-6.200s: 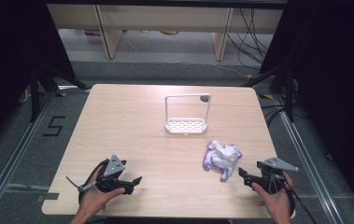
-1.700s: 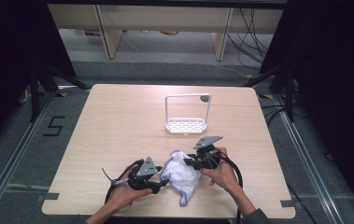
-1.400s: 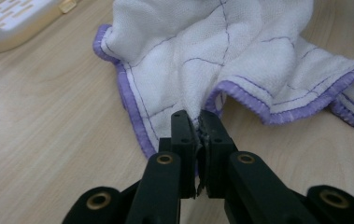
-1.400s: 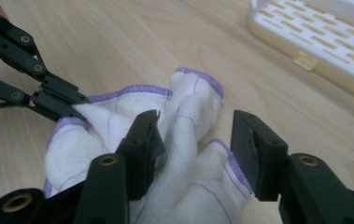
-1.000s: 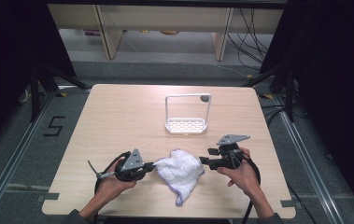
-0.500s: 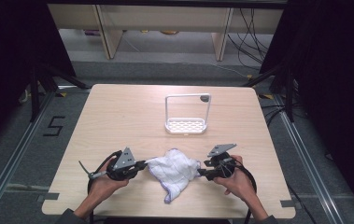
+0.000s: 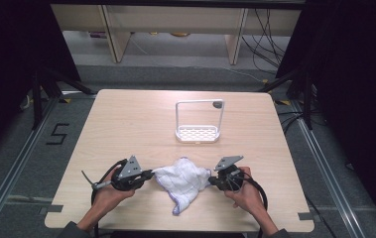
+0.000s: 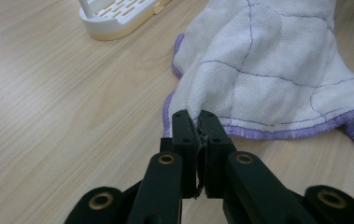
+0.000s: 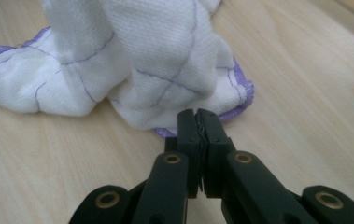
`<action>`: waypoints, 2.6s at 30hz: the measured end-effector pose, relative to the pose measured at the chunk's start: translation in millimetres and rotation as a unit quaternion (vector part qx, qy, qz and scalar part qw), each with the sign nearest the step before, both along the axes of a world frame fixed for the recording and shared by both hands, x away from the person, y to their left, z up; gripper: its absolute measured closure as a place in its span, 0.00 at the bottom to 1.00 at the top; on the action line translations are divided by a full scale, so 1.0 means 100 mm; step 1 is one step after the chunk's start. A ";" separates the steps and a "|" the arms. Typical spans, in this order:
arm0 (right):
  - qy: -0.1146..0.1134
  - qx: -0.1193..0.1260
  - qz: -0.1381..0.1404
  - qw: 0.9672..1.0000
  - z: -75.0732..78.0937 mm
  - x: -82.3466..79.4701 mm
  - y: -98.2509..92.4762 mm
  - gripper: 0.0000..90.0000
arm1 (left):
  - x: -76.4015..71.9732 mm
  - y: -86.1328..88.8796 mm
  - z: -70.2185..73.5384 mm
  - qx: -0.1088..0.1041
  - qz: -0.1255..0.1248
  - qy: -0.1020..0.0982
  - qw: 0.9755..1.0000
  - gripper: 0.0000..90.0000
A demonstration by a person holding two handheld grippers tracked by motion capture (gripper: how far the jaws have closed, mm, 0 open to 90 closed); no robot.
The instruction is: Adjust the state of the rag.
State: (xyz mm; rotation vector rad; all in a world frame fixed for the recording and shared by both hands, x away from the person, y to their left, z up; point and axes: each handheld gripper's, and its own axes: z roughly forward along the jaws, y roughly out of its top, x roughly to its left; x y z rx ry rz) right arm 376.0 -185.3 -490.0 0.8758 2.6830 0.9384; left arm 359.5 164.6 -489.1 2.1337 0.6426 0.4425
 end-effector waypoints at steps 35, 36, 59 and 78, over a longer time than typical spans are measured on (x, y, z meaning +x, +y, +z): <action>0.001 0.031 -0.110 0.993 0.12 0.11 -0.81 0.99 | 0.20 0.03 0.14 -0.062 0.065 0.026 0.996 0.55; 0.001 0.031 -0.110 0.993 0.12 0.11 -0.81 0.99 | 0.20 0.03 0.14 -0.062 0.065 0.026 0.996 0.56; -0.032 0.064 -0.097 0.993 0.28 0.01 -0.79 1.00 | -0.10 -0.39 0.24 -0.040 -0.072 0.007 0.997 0.97; 0.027 0.044 -0.013 0.999 0.13 -0.87 -0.63 0.99 | -0.68 -0.02 -0.11 -0.024 -0.107 0.124 0.986 0.95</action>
